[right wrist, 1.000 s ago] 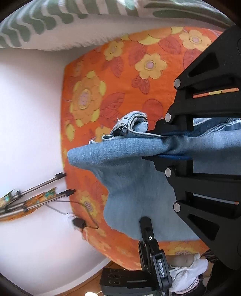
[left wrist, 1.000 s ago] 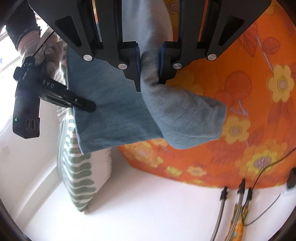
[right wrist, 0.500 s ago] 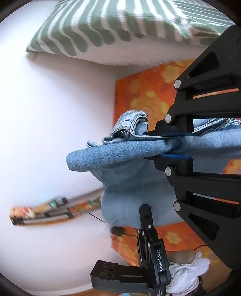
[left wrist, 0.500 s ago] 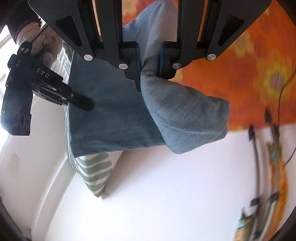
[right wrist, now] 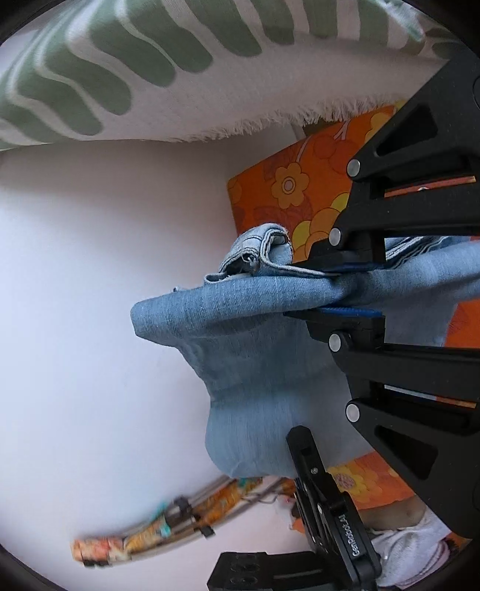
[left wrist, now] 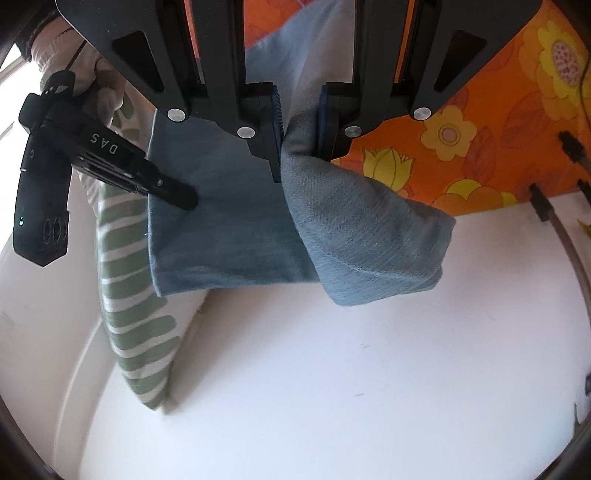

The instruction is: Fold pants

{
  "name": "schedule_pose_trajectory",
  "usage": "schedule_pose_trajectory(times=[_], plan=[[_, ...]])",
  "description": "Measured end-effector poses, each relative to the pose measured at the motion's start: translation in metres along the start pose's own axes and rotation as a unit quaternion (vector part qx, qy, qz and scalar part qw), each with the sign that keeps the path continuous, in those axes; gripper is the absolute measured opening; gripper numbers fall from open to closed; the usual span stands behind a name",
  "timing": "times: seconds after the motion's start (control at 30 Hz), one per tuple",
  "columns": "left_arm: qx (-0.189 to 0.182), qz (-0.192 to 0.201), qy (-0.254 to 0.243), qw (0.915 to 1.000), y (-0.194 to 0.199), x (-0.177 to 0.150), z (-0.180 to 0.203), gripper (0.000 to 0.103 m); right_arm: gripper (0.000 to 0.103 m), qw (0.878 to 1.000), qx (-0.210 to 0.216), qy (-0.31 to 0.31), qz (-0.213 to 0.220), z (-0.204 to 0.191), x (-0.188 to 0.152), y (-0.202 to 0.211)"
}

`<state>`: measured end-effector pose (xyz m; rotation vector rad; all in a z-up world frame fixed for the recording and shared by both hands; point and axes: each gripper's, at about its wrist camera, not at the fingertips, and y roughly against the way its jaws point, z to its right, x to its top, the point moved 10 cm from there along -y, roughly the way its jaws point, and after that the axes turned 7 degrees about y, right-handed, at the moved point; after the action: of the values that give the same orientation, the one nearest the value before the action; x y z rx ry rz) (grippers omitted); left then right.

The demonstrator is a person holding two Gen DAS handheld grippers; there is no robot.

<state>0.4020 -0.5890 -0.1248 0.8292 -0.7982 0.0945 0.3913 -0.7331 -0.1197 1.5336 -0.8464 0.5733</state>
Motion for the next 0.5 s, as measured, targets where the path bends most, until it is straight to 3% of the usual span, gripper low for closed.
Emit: schedule_pose_trajectory(times=[0.17, 0.27, 0.33, 0.4, 0.5], plan=[[0.01, 0.002, 0.011, 0.9999, -0.018, 0.007, -0.014, 0.013, 0.015, 1.0, -0.016, 0.012, -0.012, 0.012, 0.003, -0.029], [0.05, 0.008, 0.006, 0.9987, -0.03, 0.011, -0.031, 0.014, 0.016, 0.999, -0.024, 0.016, -0.024, 0.02, 0.006, -0.046], [0.088, 0.007, 0.01, 0.996, -0.033, 0.011, -0.045, 0.018, 0.026, 0.998, -0.044, 0.017, -0.038, 0.029, 0.007, -0.061], [0.128, 0.008, 0.024, 0.9914, -0.031, 0.011, -0.065, 0.018, 0.032, 0.994, -0.101, 0.024, -0.038, 0.042, 0.013, -0.065], [0.137, 0.011, 0.038, 0.9897, -0.02, 0.012, -0.081, 0.018, 0.041, 0.991, -0.126, 0.033, -0.021, 0.048, 0.022, -0.059]])
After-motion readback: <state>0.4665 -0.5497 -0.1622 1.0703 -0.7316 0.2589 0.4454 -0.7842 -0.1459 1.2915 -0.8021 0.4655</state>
